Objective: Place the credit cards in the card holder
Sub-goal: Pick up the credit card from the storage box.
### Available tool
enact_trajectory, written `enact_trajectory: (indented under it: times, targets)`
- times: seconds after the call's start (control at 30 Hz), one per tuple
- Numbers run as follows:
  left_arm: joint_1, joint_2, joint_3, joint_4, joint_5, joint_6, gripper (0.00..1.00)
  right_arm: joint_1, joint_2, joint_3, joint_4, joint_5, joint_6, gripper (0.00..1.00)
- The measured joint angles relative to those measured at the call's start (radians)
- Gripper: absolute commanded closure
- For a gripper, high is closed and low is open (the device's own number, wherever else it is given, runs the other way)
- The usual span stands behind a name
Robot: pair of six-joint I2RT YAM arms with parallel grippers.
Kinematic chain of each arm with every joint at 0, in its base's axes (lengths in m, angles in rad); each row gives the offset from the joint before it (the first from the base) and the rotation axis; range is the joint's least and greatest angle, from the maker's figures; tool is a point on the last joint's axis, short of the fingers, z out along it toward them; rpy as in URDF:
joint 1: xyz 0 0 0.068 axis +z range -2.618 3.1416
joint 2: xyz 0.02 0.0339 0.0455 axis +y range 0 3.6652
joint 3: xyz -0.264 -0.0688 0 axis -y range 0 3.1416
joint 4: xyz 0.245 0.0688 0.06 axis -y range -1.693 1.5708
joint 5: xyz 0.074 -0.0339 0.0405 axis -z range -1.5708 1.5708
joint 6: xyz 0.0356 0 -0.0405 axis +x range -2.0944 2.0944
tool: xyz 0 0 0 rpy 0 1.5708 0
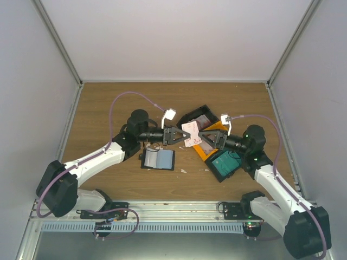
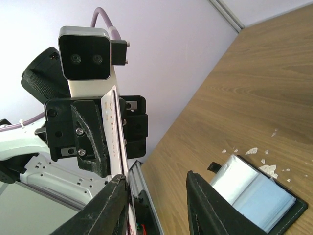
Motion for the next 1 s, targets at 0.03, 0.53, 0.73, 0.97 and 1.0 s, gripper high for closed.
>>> enact_trajectory:
  times: [0.03,0.53,0.73,0.97,1.0]
  targets:
    - [0.001,-0.001,-0.002,-0.004,0.0,0.003,1.0,0.0,0.003,0.001,-0.002,-0.003,-0.001,0.68]
    - [0.003,-0.014,-0.011,-0.024,0.051,0.033,1.0,0.063,0.037,0.019,0.029,-0.069,-0.015,0.74]
    - [0.005,-0.028,-0.011,-0.023,0.074,0.035,1.0,0.108,0.042,0.029,0.088,-0.09,0.007,1.0]
    - [0.019,-0.048,-0.007,-0.034,0.075,0.057,0.97,0.122,0.007,0.058,0.025,-0.055,0.006,0.99]
    - [0.02,-0.051,-0.005,-0.034,0.076,0.059,0.97,0.123,-0.003,0.065,0.006,-0.047,0.005,0.99]
